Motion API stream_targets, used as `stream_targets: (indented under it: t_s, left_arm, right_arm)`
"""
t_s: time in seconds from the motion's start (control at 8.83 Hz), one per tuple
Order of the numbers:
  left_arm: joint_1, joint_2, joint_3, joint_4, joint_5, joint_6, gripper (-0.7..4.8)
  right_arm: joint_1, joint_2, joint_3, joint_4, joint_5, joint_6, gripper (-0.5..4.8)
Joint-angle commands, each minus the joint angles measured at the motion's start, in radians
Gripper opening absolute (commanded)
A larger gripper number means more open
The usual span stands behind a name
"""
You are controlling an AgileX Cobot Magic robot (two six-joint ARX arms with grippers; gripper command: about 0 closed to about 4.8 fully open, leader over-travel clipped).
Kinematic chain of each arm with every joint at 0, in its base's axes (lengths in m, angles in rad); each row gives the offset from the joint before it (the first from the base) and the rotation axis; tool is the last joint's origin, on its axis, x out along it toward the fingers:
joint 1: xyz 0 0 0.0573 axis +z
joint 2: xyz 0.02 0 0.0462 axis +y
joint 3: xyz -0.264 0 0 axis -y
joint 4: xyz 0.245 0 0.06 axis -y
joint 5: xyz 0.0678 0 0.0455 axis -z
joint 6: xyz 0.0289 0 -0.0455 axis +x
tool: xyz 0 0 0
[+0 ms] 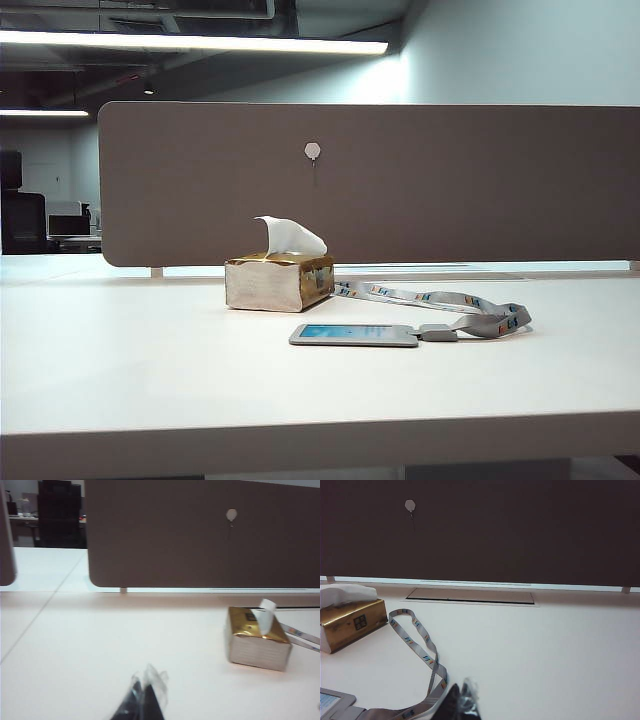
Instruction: Pull out a tissue from the tissue box and use it to cover the ID card on the tabletop.
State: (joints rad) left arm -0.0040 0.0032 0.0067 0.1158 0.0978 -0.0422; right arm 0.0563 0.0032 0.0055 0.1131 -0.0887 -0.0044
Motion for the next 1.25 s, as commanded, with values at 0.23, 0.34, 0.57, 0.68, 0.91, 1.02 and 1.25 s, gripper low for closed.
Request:
stream_targets:
  t_s: [0.23,0.34,0.57,0.68,0.91,1.02,1.25]
  left_arm:
    - [-0.001,0.001,0.004,0.014,0.171,0.001,-0.06]
    - [-0.001,0.001,0.004,0.014,0.243,0.001,-0.05]
    - [-0.001,0.001,0.004,0.023,0.291,0.001,-0.06]
    - [-0.001,0.001,0.004,0.048,0.366,0.001,-0.05]
    - [-0.001,0.001,0.004,0.048,0.397,0.001,-0.05]
    - [-0.001,0.001,0.004,0.047,0.397,0.001,-0.05]
    - [-0.001,0.001,0.004,0.048,0.396,0.0,-0.05]
  right_arm:
    - [0.001,-0.001,-0.001,0.015,0.001,0.004,-0.06]
    - [0.003,-0.001,-0.001,0.069,-0.006,0.004,-0.06]
    - [0.006,-0.001,-0.001,0.128,-0.026,0.004,-0.06]
    - [0.006,-0.001,0.0,0.186,-0.027,0.004,-0.06]
    - [0.006,0.15,0.368,0.132,-0.175,-0.027,-0.06]
    - [0.006,0.342,0.559,0.066,-0.282,-0.026,-0.06]
    - [0.203,0.953,0.814,0.121,-0.455,-0.023,-0.05]
